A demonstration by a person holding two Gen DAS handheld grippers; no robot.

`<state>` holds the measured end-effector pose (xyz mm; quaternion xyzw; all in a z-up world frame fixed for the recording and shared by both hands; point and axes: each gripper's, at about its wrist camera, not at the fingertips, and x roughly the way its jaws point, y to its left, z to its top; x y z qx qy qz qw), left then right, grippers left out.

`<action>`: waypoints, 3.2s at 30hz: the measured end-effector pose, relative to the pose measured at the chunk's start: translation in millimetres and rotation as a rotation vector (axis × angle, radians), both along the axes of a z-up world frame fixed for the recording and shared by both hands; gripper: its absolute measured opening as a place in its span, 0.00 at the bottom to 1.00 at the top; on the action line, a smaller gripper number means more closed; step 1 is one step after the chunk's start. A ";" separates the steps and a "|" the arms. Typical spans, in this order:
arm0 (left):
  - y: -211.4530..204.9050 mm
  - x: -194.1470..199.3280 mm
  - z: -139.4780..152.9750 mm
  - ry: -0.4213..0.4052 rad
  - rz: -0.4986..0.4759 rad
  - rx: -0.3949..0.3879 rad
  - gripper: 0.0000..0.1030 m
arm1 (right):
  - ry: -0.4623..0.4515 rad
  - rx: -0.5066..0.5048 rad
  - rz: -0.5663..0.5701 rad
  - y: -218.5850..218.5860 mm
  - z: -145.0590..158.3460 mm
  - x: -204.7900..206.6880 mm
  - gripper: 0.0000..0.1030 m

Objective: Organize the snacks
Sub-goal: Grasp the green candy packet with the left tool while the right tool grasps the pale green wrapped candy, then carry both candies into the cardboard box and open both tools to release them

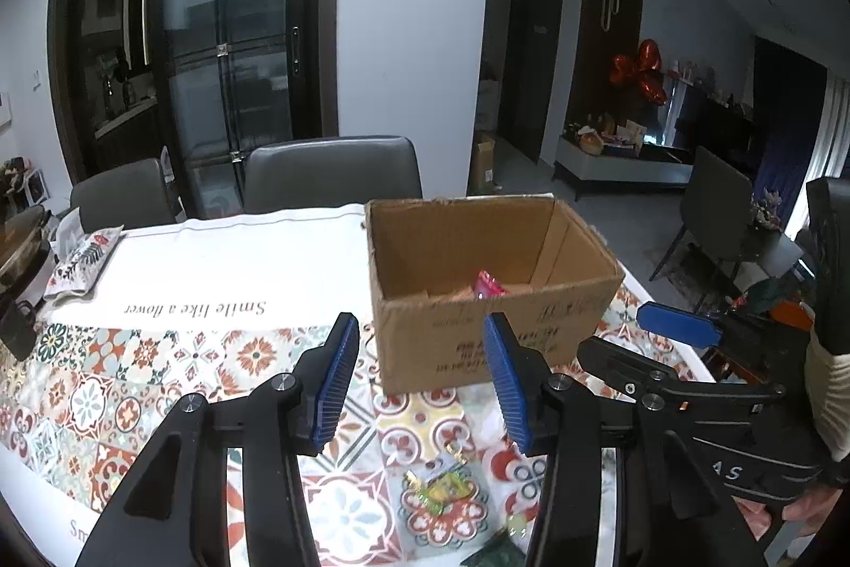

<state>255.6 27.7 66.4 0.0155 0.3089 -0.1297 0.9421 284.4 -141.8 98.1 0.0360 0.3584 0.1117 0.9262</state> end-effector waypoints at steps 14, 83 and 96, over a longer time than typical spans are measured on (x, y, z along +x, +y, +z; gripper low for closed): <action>9.9 -35.9 -48.5 0.063 -0.066 0.040 0.46 | 0.118 -0.009 -0.008 20.0 -47.8 -31.6 0.59; -20.1 1.7 -180.6 0.360 -0.110 -0.001 0.22 | 0.366 0.085 -0.029 23.5 -171.2 -29.8 0.12; -16.2 -14.0 -137.5 0.276 -0.082 0.006 0.22 | 0.308 0.121 -0.014 16.2 -145.8 -35.4 0.12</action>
